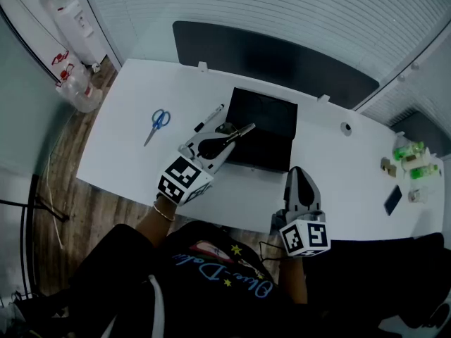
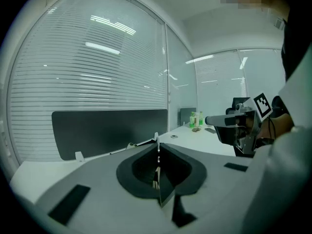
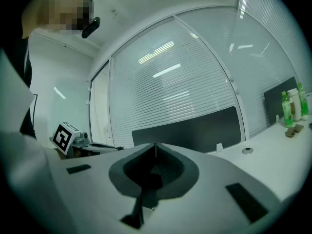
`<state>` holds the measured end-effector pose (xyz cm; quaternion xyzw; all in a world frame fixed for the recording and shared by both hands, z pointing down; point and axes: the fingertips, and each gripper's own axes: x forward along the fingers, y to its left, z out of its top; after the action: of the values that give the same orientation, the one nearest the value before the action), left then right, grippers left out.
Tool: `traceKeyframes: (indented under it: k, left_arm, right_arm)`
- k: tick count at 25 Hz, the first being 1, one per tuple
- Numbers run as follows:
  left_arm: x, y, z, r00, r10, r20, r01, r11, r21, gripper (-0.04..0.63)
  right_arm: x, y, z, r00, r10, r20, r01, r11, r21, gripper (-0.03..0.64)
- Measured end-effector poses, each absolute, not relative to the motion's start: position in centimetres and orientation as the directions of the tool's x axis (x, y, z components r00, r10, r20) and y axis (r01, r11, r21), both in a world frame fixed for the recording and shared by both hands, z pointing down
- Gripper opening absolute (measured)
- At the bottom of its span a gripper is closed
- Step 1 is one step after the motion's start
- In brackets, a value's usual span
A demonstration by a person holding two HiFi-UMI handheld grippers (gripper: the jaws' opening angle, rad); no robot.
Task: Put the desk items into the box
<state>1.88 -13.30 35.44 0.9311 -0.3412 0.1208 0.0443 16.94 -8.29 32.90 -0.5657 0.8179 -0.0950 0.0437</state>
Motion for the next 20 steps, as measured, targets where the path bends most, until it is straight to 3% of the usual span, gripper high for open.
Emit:
traceKeyframes:
  k: [20]
  left_arm:
    - [5.2,-15.5,39.1,0.784,-0.513,0.35,-0.543,-0.84,-0.014,0.015]
  right_arm:
    - [19.5,-9.4,33.2,-0.283,-0.957,0.069,-0.942,0.264,-0.206,0.011]
